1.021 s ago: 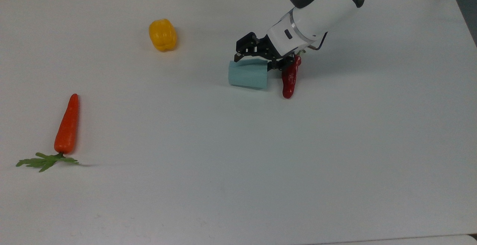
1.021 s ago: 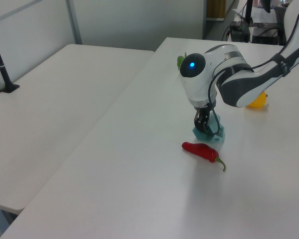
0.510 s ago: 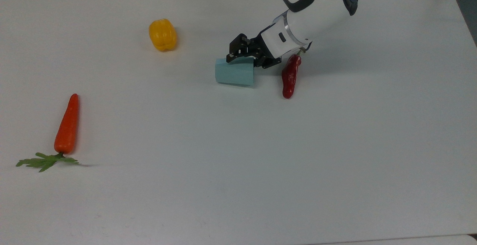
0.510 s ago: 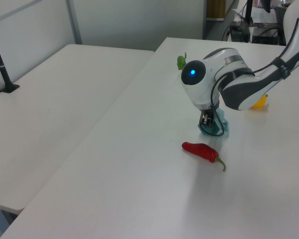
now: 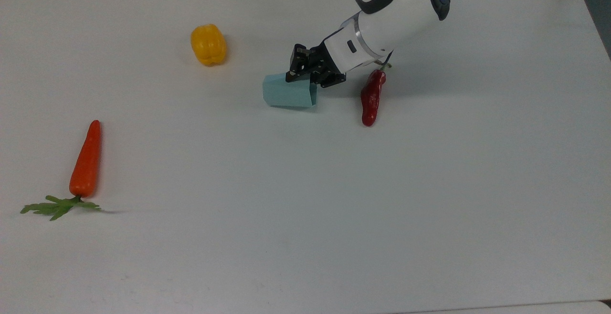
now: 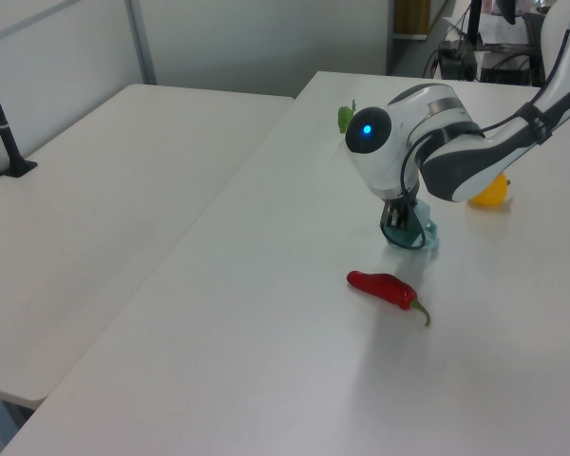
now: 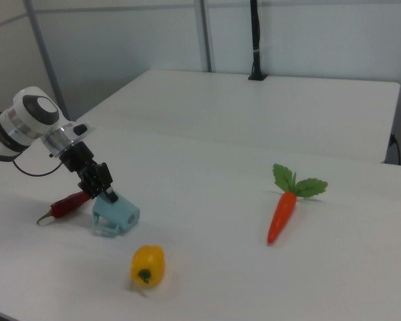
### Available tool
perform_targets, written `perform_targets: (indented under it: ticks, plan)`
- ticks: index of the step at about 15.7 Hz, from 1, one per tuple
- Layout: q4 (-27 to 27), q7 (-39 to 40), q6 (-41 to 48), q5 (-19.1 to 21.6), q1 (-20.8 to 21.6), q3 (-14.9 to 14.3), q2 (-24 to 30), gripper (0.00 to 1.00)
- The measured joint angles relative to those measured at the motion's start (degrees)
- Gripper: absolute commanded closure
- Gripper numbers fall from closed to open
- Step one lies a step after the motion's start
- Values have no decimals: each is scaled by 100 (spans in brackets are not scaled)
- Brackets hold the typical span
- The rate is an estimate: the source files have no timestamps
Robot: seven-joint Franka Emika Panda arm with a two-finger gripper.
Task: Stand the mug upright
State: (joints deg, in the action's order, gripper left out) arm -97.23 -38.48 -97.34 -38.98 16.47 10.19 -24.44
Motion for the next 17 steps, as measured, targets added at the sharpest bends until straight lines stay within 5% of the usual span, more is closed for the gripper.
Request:
perform_targets:
  ticks: [9, 14, 17]
  plan:
    - [227, 1353, -13, 1342, -563, -13, 407, 100]
    - [423, 3384, -652, 3583, -1236, -330, 745, 100]
    - [418, 4784, -1115, 4359, -1491, -711, 808, 100]
